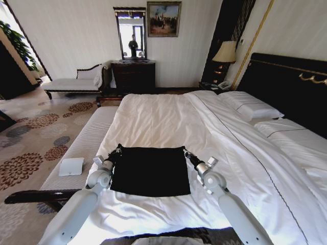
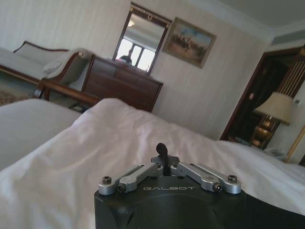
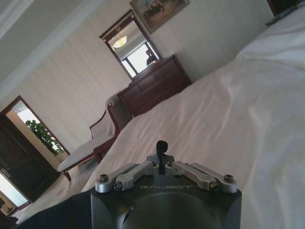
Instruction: Fold the clothes on the bed.
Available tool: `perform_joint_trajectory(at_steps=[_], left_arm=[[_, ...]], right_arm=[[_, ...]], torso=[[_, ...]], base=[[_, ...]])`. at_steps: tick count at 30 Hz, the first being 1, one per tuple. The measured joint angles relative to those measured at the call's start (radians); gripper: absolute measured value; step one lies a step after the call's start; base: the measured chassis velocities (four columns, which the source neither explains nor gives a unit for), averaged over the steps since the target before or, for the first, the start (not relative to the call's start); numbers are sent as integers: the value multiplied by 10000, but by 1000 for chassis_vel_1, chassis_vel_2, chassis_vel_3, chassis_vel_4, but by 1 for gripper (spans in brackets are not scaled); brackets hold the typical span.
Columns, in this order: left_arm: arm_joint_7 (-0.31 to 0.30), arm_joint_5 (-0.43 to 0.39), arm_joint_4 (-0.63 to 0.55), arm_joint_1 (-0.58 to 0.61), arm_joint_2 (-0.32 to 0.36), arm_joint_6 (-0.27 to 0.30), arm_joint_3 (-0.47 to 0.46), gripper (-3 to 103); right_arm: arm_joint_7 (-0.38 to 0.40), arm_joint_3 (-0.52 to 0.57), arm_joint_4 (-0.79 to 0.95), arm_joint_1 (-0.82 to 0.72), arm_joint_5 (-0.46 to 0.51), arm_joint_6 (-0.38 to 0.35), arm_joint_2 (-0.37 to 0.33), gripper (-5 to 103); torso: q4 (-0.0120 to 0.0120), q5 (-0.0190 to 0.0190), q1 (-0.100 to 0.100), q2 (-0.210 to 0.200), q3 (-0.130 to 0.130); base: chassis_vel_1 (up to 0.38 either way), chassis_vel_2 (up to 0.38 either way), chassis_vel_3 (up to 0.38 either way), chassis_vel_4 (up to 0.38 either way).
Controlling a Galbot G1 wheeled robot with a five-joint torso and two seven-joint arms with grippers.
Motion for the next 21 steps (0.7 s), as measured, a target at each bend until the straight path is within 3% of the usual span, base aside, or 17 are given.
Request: perform_joint_trajectory(at_steps=[11, 21], left_arm=[[-410, -129, -2203, 607, 705, -447, -736, 1], [-515, -106, -3001, 1461, 843, -520, -1481, 1]], right_arm=[[418, 1101, 1877, -598, -179, 179, -522, 0], [578, 1458, 2666, -951, -65, 176, -670, 0]], torso=[[0, 0, 0, 0, 0], [0, -1, -1, 0, 0]], base=[[0, 0, 0, 0], [0, 0, 0, 0]])
